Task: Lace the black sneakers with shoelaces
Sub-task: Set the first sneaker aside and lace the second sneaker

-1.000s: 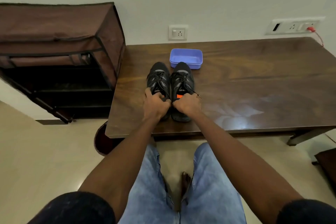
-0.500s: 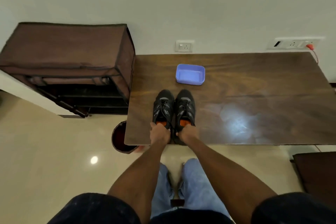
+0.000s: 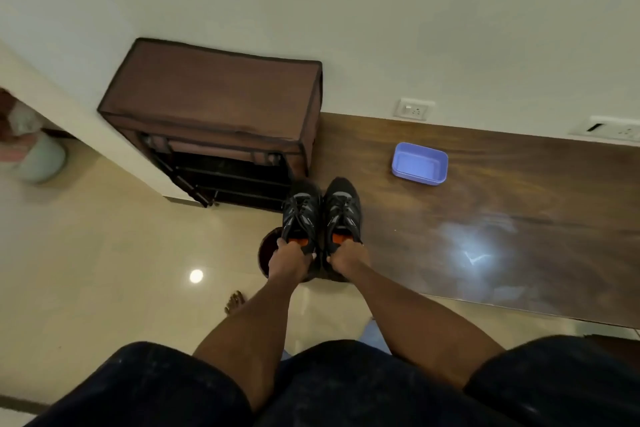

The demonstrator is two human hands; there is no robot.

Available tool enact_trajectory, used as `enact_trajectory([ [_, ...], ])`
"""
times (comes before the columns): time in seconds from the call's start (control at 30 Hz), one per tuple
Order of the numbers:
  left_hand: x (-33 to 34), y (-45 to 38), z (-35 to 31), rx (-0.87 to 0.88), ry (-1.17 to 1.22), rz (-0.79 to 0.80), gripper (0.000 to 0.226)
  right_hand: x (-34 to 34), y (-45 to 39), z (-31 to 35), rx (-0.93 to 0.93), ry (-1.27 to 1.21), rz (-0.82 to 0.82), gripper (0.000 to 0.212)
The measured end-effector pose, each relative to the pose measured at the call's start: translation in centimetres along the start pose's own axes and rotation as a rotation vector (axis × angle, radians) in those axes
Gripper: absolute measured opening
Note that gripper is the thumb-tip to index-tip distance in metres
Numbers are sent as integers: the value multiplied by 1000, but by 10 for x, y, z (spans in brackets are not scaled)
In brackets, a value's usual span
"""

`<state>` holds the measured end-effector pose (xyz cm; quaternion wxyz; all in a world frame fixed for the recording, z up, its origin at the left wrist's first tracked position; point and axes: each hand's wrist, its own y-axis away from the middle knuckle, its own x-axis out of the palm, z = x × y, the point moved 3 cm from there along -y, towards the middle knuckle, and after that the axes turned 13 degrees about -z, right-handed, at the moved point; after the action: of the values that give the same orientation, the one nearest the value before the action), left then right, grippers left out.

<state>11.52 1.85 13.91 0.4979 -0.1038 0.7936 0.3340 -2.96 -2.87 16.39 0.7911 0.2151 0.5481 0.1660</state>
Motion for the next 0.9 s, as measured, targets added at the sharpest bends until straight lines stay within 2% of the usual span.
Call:
enact_trajectory([
  [0.27, -53, -81, 130, 128, -61, 142, 38, 85, 15, 126, 139, -22, 70, 39],
  [0.37, -83, -94, 166, 119, -71, 165, 33, 113, 22, 175, 149, -38, 75, 36],
  [0.47, -98, -120, 195, 87, -48, 170, 36, 132, 18, 215, 167, -66, 100, 45],
  [0.67, -103, -178, 203, 100, -25, 187, 44, 153, -41, 245, 204, -97, 79, 48],
  [0.83, -76, -255, 186, 154, 16, 159, 49, 174, -127, 245, 238, -141, 20, 47],
  [0.9, -61, -288, 175, 189, -12, 147, 48, 180, -162, 241, 235, -143, -13, 41],
])
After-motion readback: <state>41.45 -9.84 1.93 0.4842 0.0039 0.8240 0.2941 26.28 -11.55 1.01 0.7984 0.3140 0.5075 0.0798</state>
